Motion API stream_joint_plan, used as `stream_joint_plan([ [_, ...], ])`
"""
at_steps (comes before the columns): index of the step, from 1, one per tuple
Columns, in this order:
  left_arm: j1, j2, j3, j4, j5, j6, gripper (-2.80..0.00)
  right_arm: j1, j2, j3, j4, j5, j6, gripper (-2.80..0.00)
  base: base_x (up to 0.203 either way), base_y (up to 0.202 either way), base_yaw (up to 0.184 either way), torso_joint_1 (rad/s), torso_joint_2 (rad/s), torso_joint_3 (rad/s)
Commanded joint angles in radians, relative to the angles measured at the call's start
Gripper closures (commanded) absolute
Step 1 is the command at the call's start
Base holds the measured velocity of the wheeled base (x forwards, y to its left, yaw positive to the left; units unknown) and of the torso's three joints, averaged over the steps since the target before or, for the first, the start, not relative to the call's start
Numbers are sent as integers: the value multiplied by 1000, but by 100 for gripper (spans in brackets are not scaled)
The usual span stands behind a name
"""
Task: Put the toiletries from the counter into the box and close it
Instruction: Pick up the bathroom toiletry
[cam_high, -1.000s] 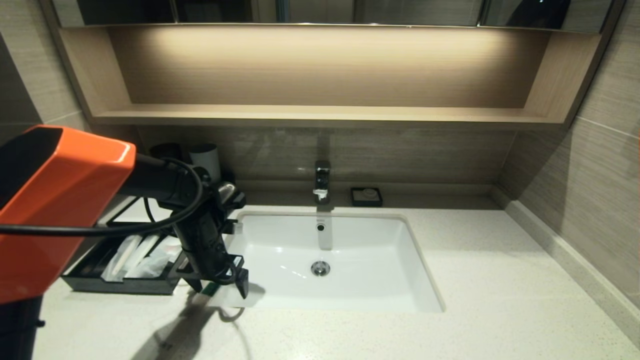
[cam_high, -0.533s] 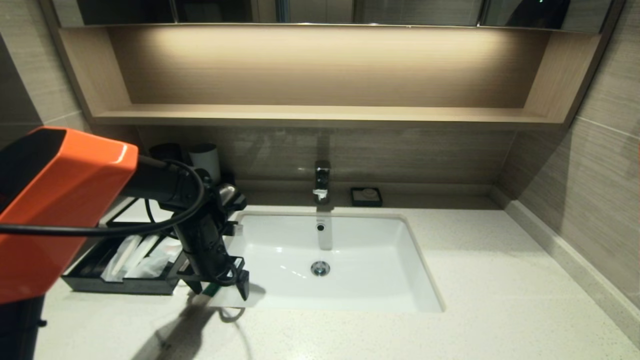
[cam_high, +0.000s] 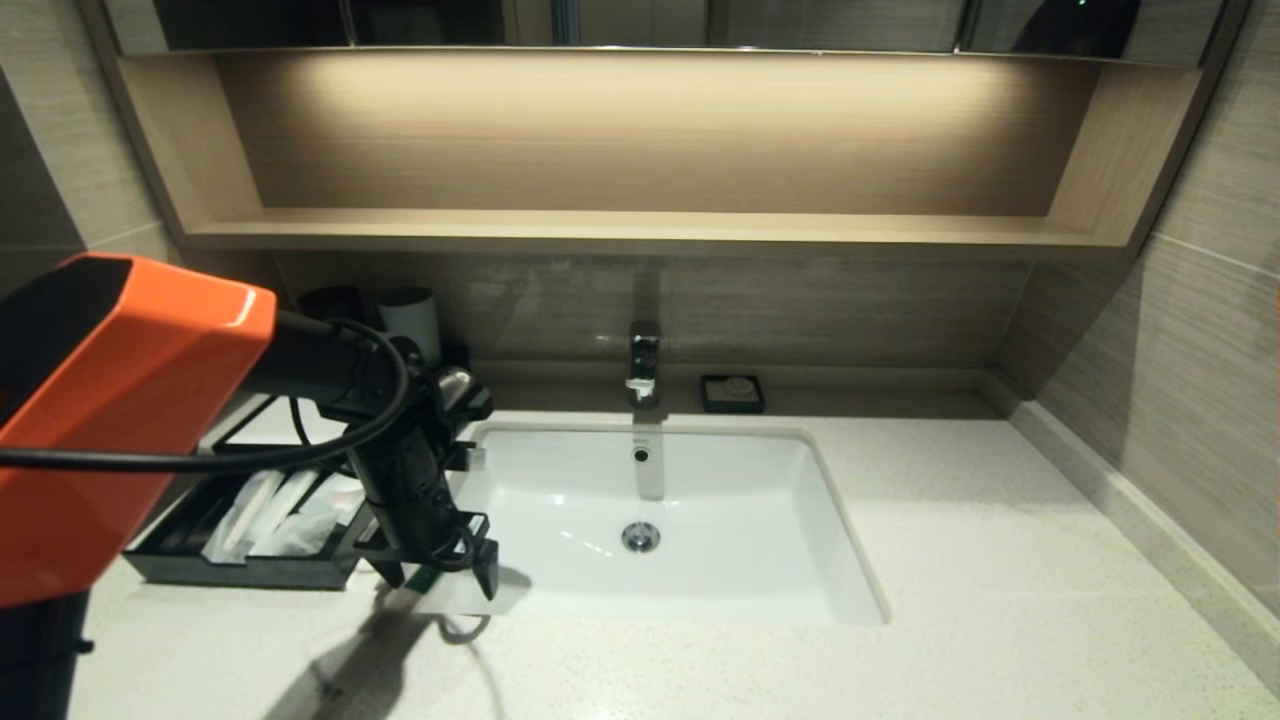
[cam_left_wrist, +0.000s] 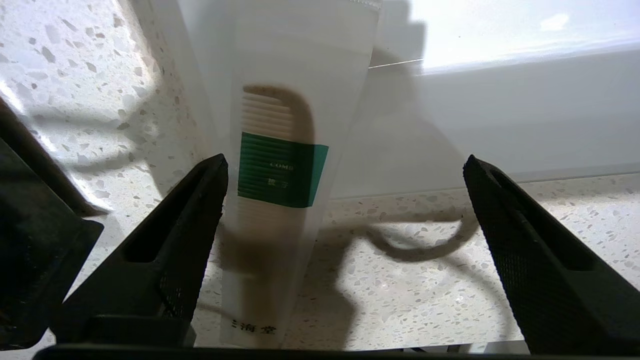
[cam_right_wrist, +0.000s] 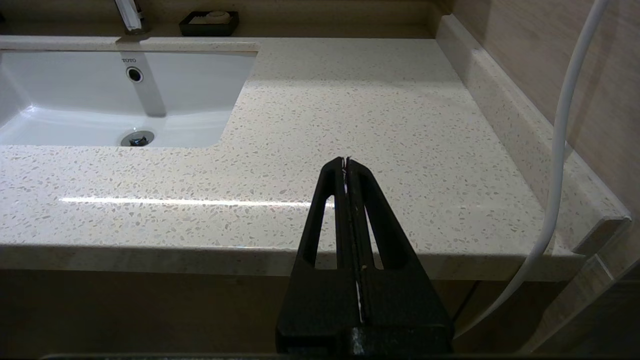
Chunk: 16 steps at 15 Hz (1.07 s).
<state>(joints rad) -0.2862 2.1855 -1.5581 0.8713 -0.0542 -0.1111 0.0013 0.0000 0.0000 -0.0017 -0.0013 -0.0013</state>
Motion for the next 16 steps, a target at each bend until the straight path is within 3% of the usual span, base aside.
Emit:
stream_joint_plan([
  [1, 1, 0, -2, 5, 1, -1, 0, 0, -1, 0, -1, 0, 0, 0, 0, 0, 0, 0, 0, 0],
  [16, 15, -21, -25, 3, 1, -1, 0, 0, -1, 2, 0, 0, 0, 0, 0, 0, 0, 0, 0, 0],
])
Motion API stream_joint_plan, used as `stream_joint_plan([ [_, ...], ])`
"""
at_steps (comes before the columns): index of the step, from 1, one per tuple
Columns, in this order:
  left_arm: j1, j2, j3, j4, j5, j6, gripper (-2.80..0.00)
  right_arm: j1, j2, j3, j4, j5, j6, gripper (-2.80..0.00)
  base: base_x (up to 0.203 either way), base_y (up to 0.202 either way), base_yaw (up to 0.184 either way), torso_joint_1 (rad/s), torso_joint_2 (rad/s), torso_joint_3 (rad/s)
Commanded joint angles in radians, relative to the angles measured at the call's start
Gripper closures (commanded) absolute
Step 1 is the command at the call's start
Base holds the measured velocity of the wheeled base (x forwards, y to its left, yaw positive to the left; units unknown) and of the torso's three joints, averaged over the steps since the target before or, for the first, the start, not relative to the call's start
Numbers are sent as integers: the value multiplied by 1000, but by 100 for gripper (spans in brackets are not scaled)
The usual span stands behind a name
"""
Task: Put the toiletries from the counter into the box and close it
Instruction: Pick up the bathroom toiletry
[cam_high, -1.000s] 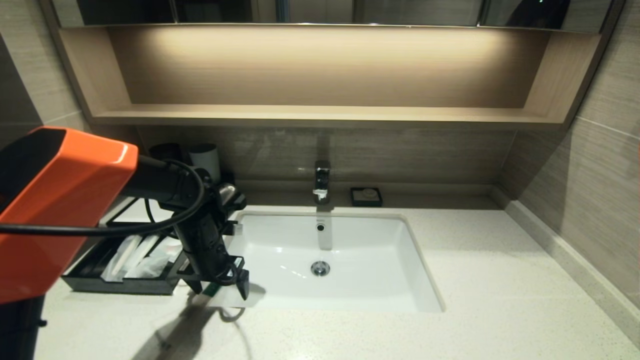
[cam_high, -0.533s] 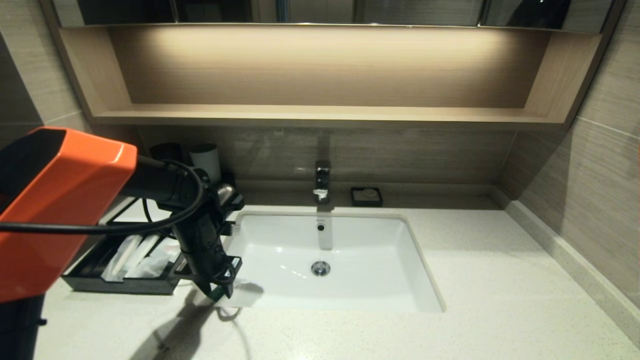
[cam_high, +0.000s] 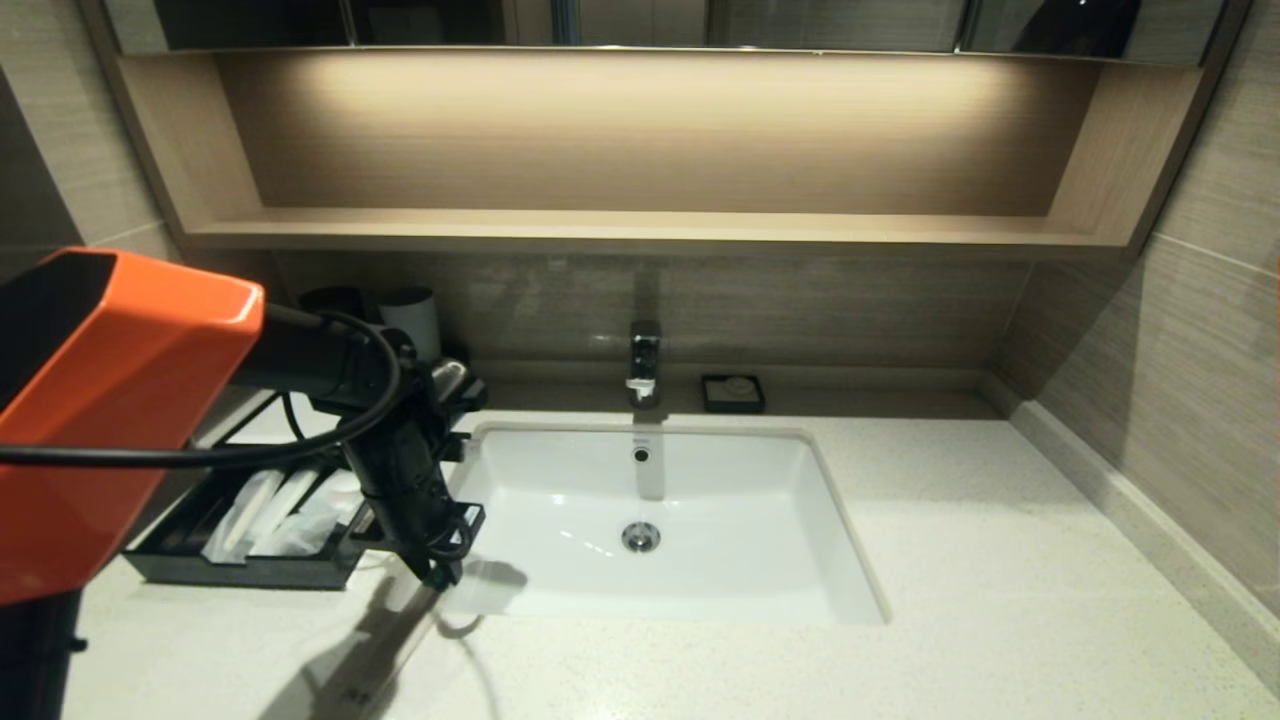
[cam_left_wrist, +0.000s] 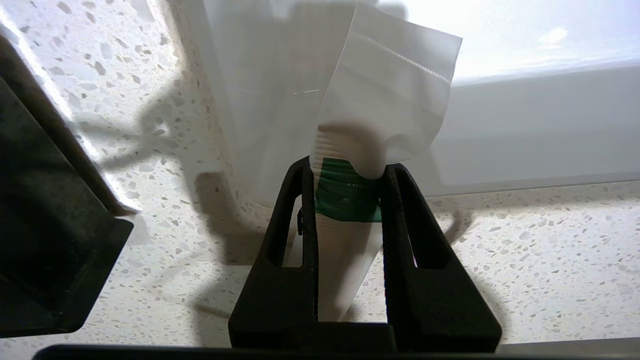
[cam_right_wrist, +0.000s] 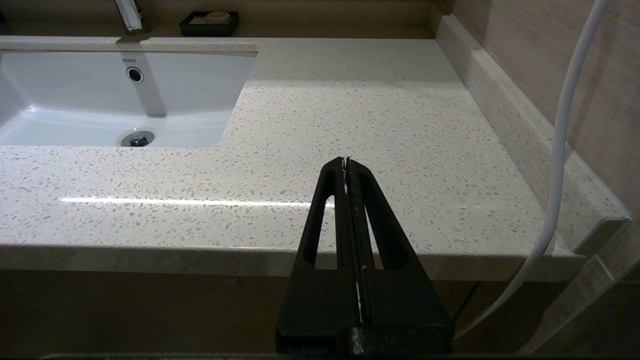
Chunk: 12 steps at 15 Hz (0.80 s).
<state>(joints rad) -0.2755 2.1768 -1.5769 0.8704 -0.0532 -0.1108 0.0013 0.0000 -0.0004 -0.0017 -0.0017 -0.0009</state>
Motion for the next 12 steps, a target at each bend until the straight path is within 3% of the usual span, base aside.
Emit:
stream_joint_plan([
  [1, 10, -20, -11, 4, 0, -1, 0, 0, 0, 2, -1, 0, -1, 0, 0, 0, 0, 0, 0, 0],
  [5, 18, -78, -21, 4, 1, -7, 0, 0, 0, 2, -1, 0, -1, 0, 0, 0, 0, 0, 0, 0],
  [9, 31, -119, -22, 4, 87, -9, 0, 0, 0, 2, 0, 0, -1, 0, 0, 0, 0, 0, 0, 0],
  [12, 43, -161, -41, 6, 94, -4, 0, 0, -1, 2, 0, 0, -1, 0, 0, 0, 0, 0, 0, 0],
])
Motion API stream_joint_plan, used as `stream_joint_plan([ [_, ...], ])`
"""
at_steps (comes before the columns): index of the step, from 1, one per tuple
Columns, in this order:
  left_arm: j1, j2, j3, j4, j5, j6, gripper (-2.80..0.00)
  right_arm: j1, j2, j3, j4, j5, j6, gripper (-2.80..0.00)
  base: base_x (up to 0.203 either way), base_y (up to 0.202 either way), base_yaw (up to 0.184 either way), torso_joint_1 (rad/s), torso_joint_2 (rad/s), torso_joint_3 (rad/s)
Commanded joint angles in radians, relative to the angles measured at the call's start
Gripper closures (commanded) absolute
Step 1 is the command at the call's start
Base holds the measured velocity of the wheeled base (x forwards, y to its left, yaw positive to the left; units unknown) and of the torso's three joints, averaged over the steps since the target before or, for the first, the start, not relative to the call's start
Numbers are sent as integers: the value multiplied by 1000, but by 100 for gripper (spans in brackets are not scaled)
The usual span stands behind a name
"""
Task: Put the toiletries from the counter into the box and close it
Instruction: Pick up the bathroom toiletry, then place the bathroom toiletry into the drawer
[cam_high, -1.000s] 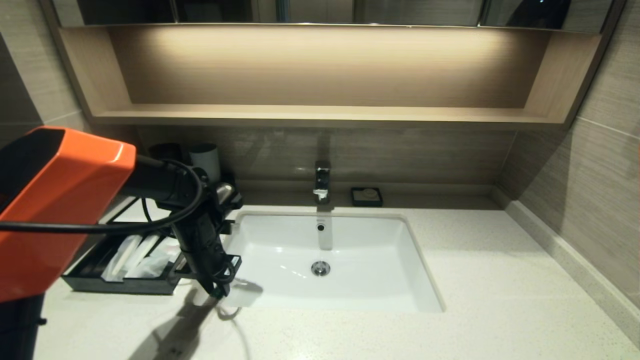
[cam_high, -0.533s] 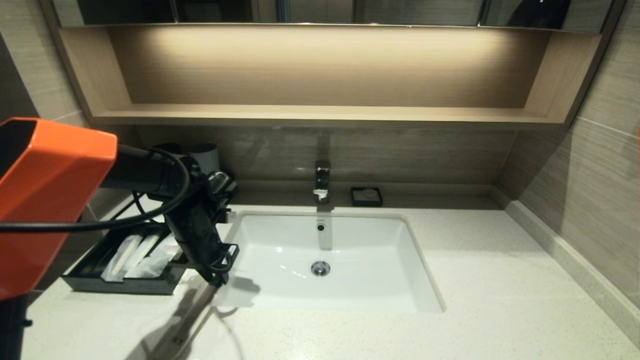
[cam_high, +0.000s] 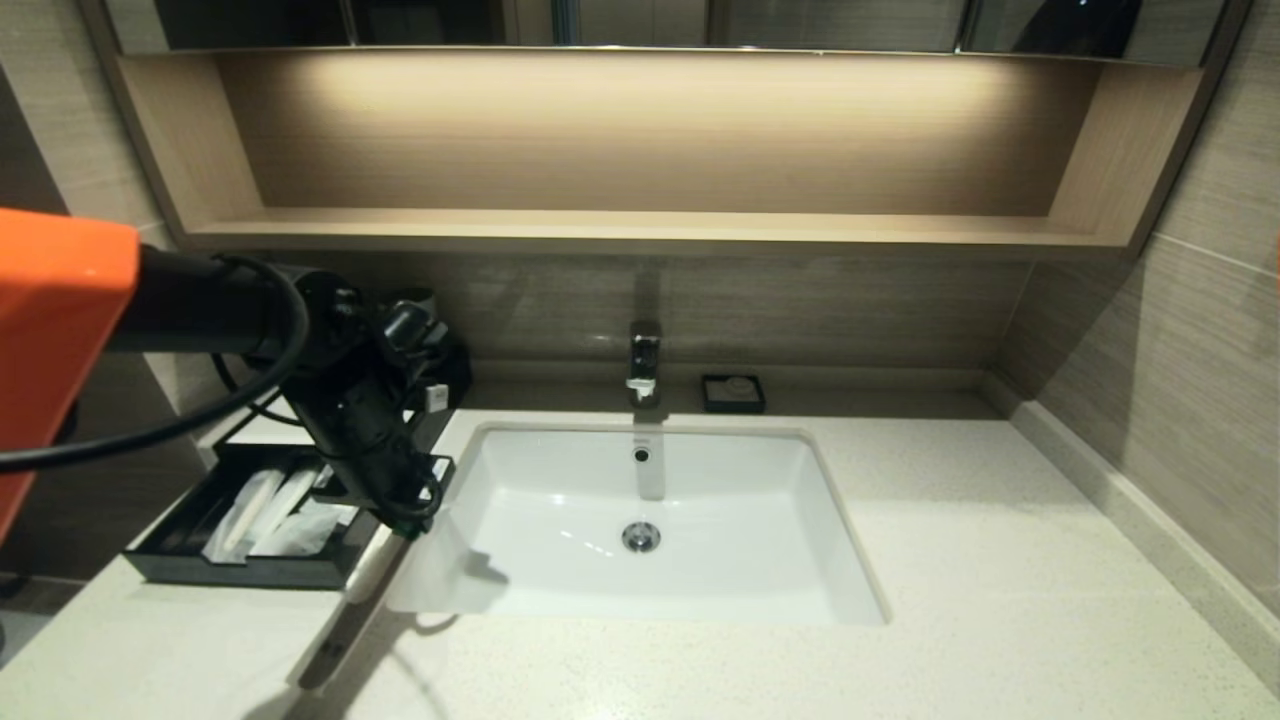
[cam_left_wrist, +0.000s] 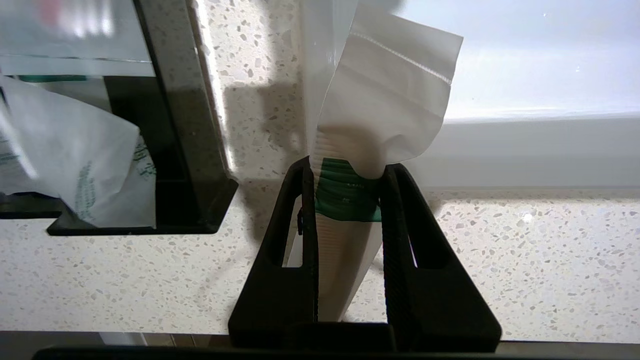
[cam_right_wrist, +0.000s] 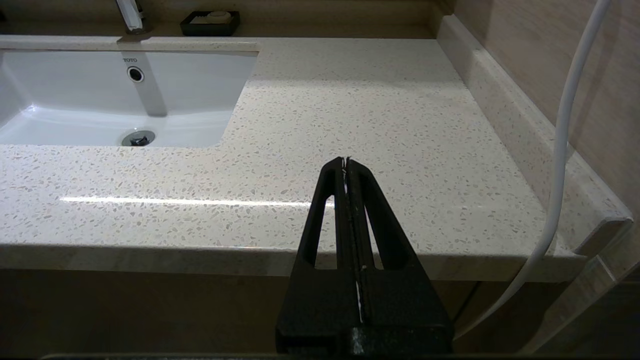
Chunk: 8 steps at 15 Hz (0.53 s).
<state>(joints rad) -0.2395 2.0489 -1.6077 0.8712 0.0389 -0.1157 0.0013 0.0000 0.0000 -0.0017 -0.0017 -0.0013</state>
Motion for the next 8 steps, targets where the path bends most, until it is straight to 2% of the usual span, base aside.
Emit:
stream_joint_plan([
  [1, 19, -48, -18, 6, 5, 6, 0, 0, -1, 1, -1, 0, 0, 0, 0, 0, 0, 0, 0, 0],
  [8, 131, -117, -68, 16, 21, 49, 0, 0, -2, 2, 0, 0, 0, 0, 0, 0, 0, 0, 0, 0],
])
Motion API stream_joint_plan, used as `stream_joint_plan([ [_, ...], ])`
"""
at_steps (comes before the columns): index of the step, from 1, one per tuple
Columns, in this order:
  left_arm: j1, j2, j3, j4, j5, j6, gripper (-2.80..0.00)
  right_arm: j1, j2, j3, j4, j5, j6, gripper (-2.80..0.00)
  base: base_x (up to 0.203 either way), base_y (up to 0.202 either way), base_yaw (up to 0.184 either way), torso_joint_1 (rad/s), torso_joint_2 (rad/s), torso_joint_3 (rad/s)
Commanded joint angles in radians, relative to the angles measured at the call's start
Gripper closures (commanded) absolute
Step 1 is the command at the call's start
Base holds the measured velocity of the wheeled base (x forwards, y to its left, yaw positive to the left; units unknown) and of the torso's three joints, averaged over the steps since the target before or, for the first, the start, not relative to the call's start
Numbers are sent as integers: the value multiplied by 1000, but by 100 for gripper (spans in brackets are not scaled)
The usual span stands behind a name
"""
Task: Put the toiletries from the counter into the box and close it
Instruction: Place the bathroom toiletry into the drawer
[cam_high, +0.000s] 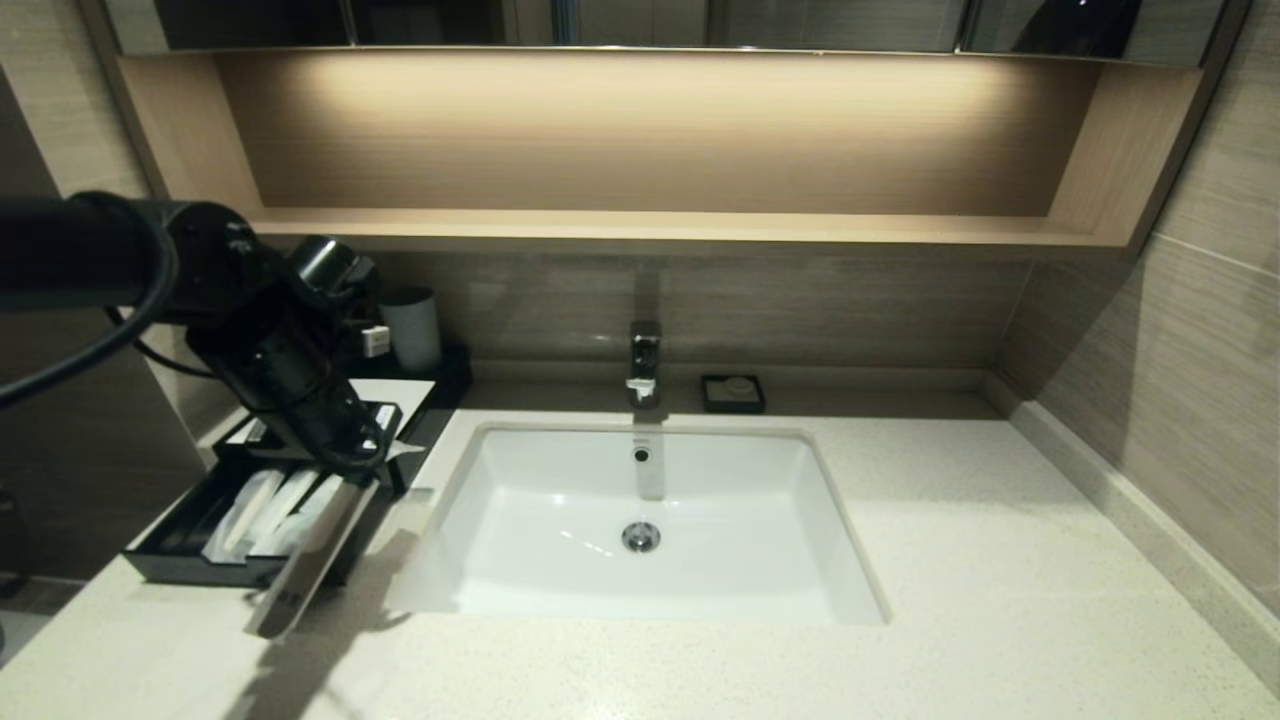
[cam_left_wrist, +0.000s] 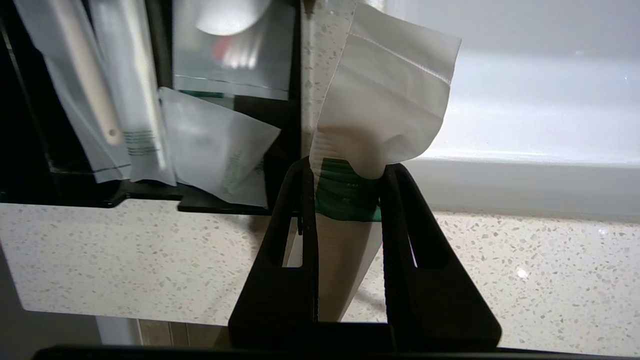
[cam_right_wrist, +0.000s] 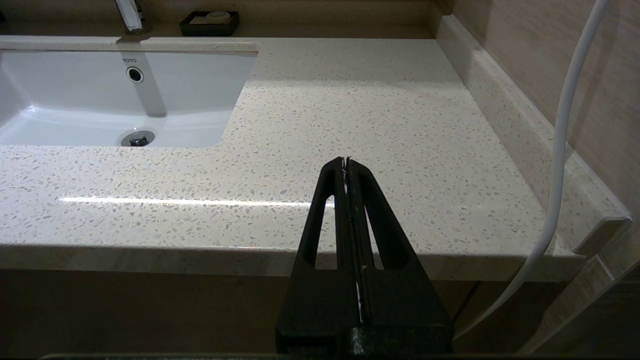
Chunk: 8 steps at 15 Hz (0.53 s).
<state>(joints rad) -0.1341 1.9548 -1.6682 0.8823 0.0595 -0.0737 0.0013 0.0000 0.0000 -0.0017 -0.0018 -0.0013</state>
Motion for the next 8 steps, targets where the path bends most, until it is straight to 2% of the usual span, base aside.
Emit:
stream_joint_plan([
  [1, 46, -32, -11, 4, 0, 20, 0, 0, 0, 0, -1, 0, 0, 0, 0, 0, 0, 0, 0, 0],
  [8, 191, -59, -17, -4, 5, 119, 0, 0, 0, 2, -1, 0, 0, 0, 0, 0, 0, 0, 0, 0],
])
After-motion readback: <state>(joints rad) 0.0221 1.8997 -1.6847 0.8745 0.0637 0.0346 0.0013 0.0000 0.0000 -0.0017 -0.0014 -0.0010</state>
